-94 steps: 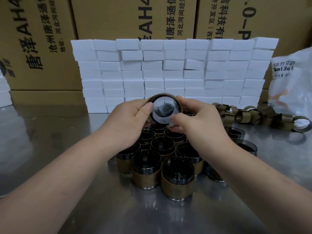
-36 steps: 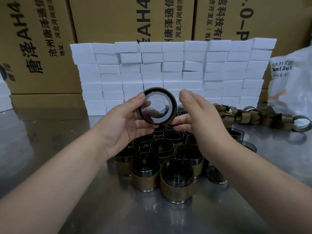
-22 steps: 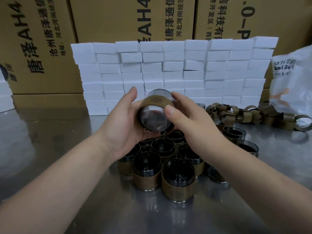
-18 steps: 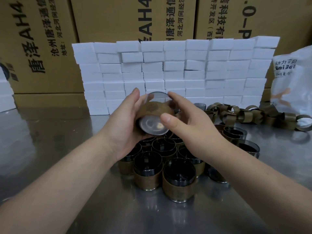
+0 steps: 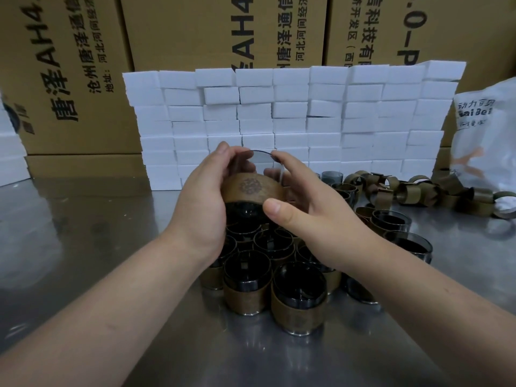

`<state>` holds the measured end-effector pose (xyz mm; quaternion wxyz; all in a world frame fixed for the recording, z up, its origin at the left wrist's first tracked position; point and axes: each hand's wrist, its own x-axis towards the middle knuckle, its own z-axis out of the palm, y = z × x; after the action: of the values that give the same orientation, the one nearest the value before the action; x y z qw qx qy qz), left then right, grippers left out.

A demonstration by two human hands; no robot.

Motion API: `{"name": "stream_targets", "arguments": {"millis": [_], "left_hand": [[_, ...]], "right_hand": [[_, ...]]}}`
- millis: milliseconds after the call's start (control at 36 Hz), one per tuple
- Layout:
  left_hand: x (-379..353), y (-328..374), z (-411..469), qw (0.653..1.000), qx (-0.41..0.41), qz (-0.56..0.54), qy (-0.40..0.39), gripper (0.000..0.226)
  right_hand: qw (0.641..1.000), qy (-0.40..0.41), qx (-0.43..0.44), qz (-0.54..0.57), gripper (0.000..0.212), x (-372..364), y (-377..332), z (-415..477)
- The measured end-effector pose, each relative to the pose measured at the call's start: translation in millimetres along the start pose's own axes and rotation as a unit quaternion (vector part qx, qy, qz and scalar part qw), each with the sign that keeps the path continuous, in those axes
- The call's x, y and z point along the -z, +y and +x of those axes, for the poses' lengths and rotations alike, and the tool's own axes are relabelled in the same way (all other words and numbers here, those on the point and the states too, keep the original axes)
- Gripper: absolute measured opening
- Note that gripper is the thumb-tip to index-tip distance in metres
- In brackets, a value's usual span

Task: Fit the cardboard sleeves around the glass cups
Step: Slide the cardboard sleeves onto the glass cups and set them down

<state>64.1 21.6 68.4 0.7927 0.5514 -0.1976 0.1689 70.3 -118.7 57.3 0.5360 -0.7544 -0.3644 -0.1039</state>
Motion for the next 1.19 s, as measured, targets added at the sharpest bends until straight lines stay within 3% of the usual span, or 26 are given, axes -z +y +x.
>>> {"name": "stream_targets", "arguments": {"millis": [333, 1195], "left_hand": [[2.0, -1.6, -2.2, 0.999, 0.029, -0.029, 0.026, 0.028], [6.4, -1.4, 2.5, 0.994, 0.049, 0.077, 0.063, 0.046]], "right_hand": [[1.0, -0.01, 0.001, -0.018, 0.051, 0.8, -7.0, -1.9], [1.0, -0.018, 0.022, 0.004, 0.049, 0.7, 3.5, 0.1]]}}
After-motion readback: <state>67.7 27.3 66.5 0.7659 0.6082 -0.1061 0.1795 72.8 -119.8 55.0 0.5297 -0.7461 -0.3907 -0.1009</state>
